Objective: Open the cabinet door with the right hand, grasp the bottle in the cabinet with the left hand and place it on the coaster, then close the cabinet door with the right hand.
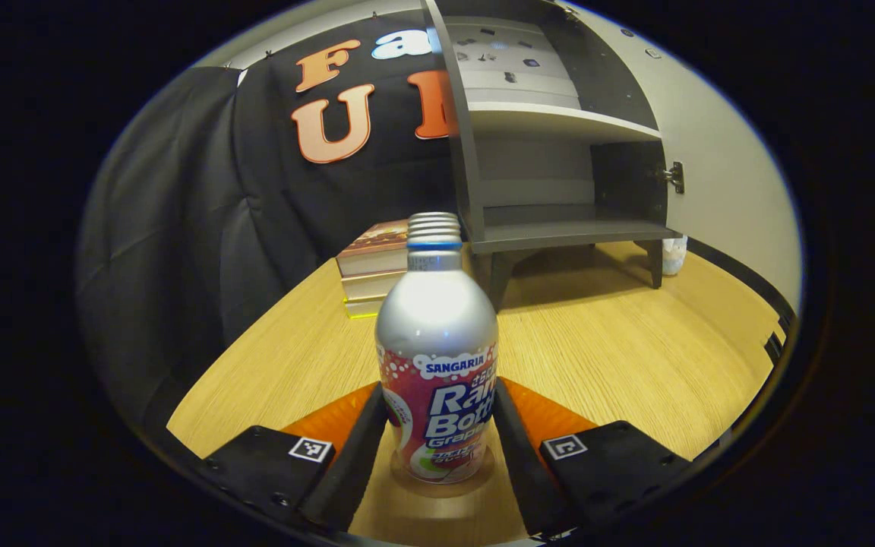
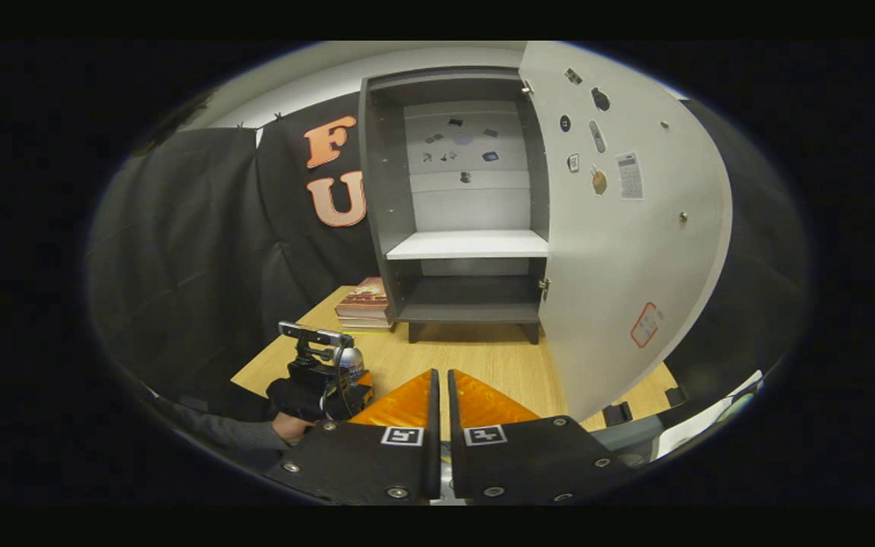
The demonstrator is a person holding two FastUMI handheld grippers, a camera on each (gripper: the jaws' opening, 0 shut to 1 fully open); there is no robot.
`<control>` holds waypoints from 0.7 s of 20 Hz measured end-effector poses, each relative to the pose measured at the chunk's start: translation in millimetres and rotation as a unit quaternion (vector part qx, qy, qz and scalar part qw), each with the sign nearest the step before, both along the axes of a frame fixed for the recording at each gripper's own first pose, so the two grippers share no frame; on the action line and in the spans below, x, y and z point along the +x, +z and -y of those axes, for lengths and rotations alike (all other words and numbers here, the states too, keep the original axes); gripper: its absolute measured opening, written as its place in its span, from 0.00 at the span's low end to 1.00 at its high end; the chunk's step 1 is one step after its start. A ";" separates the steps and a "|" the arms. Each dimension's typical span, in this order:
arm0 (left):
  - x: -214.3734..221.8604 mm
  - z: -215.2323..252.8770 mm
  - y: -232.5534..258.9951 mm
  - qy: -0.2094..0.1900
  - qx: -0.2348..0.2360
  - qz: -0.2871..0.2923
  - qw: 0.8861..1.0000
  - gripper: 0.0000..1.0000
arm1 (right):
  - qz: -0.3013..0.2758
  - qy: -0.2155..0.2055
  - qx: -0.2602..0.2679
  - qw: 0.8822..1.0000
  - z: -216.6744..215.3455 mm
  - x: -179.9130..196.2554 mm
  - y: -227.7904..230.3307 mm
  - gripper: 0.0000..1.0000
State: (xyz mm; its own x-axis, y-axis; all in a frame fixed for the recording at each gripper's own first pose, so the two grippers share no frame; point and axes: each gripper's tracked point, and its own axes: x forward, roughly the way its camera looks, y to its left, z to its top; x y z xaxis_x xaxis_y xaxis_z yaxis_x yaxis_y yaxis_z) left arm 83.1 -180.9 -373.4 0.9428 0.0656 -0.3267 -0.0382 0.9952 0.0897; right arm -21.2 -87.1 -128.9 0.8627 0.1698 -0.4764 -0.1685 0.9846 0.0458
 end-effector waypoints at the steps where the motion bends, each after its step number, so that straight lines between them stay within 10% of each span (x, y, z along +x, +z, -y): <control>1: -3.0 -2.5 -1.8 0.004 -0.005 -0.005 1.000 0.86 | -0.002 -0.001 -0.001 1.000 0.9 0.6 -1.6 0.11; 14: -30.2 -8.5 -5.6 0.006 -0.009 -0.019 1.000 0.98 | -0.010 0.008 0.008 1.000 -11.9 -7.8 -3.4 0.05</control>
